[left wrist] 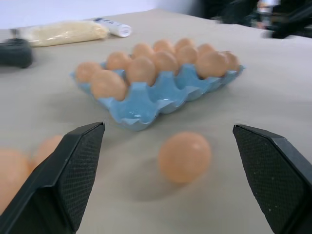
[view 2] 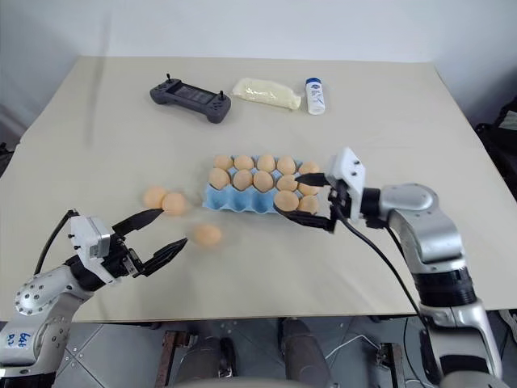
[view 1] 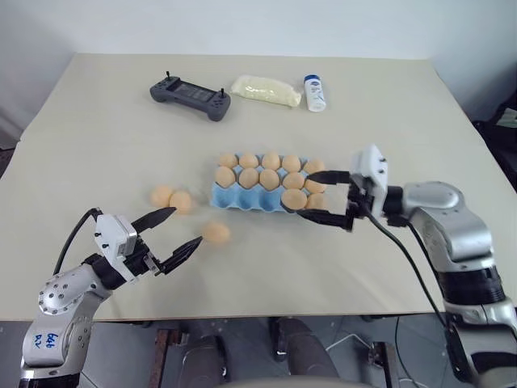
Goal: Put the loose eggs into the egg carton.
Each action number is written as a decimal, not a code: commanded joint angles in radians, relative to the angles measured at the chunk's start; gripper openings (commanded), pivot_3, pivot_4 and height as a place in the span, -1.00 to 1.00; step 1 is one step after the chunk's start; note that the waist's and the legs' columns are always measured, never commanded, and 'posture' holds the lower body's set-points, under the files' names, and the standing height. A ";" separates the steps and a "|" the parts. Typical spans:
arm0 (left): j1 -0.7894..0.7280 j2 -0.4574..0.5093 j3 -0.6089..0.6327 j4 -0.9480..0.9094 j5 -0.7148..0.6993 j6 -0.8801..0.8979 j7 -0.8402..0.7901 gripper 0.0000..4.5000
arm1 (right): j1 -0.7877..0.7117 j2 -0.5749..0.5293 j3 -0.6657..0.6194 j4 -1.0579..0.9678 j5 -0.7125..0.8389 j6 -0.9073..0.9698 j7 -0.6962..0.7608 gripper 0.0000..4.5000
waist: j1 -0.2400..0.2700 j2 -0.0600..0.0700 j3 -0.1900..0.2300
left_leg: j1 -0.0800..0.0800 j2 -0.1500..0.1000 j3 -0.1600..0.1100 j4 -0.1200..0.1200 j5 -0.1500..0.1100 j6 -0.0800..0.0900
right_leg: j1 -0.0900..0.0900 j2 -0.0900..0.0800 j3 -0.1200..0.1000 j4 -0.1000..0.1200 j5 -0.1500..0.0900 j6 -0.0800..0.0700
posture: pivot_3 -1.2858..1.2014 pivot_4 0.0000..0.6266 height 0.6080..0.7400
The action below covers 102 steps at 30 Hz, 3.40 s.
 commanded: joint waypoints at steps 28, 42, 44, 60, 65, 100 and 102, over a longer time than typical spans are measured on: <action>0.006 -0.223 -0.273 -0.456 0.139 0.482 0.567 1.00 | -0.044 -0.079 0.025 0.114 0.070 -0.116 0.302 0.99 | -0.007 0.000 0.000 | 0.001 -0.008 0.000 0.003 0.002 0.007 | 0.004 -0.001 0.005 -0.001 0.000 0.000 | 0.03 -0.52 1.00; -0.118 -0.214 -0.328 -0.372 0.179 0.593 0.575 1.00 | -0.015 -0.076 0.011 0.058 0.068 -0.083 0.244 0.99 | -0.007 0.000 0.000 | 0.001 -0.008 -0.001 0.007 0.003 0.007 | 0.004 0.000 0.005 0.003 0.000 0.000 | 0.03 -0.52 1.00; -0.116 -0.220 -0.326 -0.364 0.183 0.598 0.578 1.00 | -0.009 -0.077 0.007 0.052 0.068 -0.082 0.236 0.99 | -0.006 0.000 0.000 | 0.001 -0.008 -0.002 0.007 0.003 0.007 | 0.004 0.000 0.005 0.003 0.000 0.000 | 0.03 -0.52 1.00; -0.136 -0.225 -0.399 -0.317 0.260 0.635 0.587 0.45 | -0.004 -0.073 0.012 0.037 0.068 -0.077 0.193 1.00 | -0.006 0.000 0.000 | 0.001 -0.008 -0.002 0.008 0.003 0.008 | 0.004 -0.001 0.005 0.003 0.000 0.000 | 0.03 -0.52 1.00; -0.149 -0.227 -0.404 -0.319 0.274 0.633 0.576 -0.13 | -0.007 -0.074 0.012 0.043 0.064 -0.081 0.191 1.00 | -0.006 0.000 0.000 | 0.001 -0.008 -0.002 0.008 0.003 0.008 | 0.004 -0.001 0.005 0.003 0.000 0.000 | 0.03 -0.52 1.00; -0.613 -0.400 -0.503 0.251 0.364 0.231 0.401 0.12 | 0.031 -0.077 -0.030 0.038 0.075 -0.117 0.132 1.00 | 0.002 0.000 0.000 | 0.000 -0.010 -0.002 0.008 0.004 0.009 | 0.004 -0.001 0.006 0.004 0.006 0.010 | 0.03 -0.52 1.00; -0.613 -0.404 -0.503 0.250 0.370 0.236 0.407 0.38 | 0.033 -0.078 -0.031 0.036 0.075 -0.116 0.130 1.00 | 0.003 0.000 0.000 | 0.000 -0.010 -0.002 0.008 0.004 0.009 | 0.004 -0.001 0.005 0.004 0.007 0.012 | 0.03 -0.52 1.00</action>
